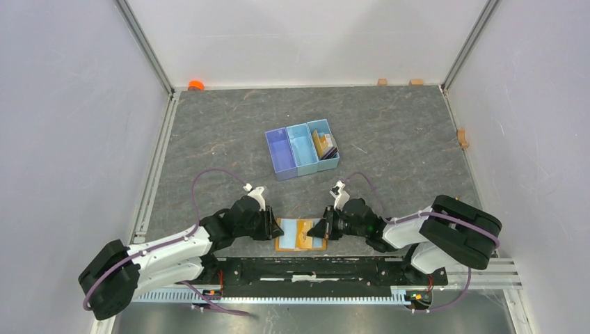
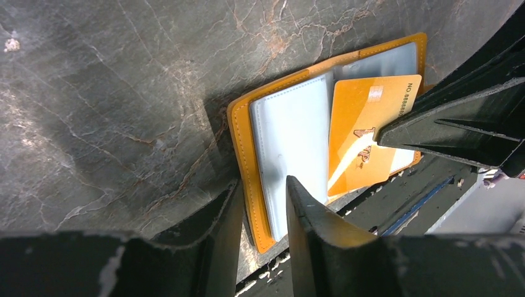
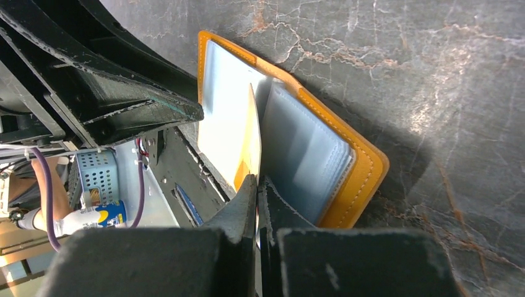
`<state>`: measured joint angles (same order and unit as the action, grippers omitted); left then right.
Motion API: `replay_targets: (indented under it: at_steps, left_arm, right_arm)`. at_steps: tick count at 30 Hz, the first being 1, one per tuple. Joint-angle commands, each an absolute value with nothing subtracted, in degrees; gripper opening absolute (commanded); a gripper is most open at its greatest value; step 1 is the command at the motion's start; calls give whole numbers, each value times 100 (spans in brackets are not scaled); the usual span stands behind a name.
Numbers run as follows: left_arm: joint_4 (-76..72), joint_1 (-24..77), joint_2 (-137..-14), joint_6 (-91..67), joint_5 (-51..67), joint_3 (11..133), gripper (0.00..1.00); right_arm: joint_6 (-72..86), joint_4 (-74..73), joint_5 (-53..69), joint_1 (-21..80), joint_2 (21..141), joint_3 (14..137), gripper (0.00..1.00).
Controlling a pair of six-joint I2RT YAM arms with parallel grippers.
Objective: Put the credit cards into the card holder
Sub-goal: Insert the credit card into the card holder.
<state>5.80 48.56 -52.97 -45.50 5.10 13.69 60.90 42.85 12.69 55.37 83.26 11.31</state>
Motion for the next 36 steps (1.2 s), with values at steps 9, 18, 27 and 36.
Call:
replay_targets:
  at_steps: [9,18,27,36]
  left_arm:
    - [721,4842,-5576,-4412,466,1266,28]
    - [703,4843,-5586,-4412,485,1257,25]
    - [697,4842,-5552,-4412,468,1252,20]
    - [669,4842,-5577,-4395,463,1248,15]
  right_arm:
    - [6362,4366,981,5551,8839,1140,0]
    - [6551,4522,1150,5599,9205,1231,0]
    - [6591,4077,1386,5599,9063,979,0]
    - [6458,3226,1344,5598,8889,1080,0]
